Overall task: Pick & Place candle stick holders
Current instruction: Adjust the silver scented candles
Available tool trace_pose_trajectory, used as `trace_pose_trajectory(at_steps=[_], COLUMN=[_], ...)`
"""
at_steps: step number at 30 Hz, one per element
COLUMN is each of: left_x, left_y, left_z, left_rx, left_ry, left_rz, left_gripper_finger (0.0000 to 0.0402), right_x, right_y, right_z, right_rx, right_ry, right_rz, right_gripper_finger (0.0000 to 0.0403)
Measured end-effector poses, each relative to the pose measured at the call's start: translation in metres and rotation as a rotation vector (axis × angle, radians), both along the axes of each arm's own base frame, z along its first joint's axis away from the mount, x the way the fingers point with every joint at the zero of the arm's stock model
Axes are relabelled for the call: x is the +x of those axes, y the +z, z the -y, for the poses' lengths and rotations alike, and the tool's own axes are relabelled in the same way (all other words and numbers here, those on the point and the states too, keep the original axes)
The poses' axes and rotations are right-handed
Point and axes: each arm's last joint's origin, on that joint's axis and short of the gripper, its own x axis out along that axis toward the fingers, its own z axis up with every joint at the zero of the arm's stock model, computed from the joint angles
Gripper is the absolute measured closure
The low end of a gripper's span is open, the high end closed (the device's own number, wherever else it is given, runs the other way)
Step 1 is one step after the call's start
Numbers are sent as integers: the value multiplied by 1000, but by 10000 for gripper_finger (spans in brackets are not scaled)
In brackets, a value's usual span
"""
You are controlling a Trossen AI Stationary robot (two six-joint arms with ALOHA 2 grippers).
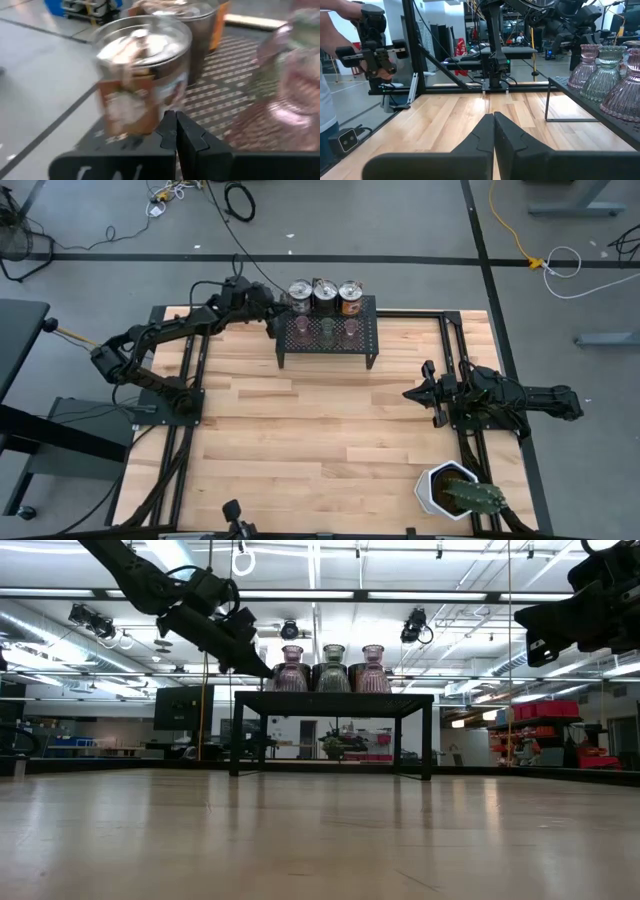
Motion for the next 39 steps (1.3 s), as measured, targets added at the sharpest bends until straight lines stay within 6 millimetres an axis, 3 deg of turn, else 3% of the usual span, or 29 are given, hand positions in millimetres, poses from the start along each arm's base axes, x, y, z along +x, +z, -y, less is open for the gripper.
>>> trace_pose_trajectory(at_steps=[12, 39], left_x=[-23, -9], left_y=[10, 7], left_z=[-11, -19], left_rx=[91, 150], left_ry=[190, 72], left_rz=[-67, 41], left_gripper_finger=[402, 402], right_x=[0, 0], right_y=[0, 0], right_z=[0, 0], right_rx=[0, 0], right_ry=[0, 0], right_rz=[0, 0], right_gripper_finger=[394, 394])
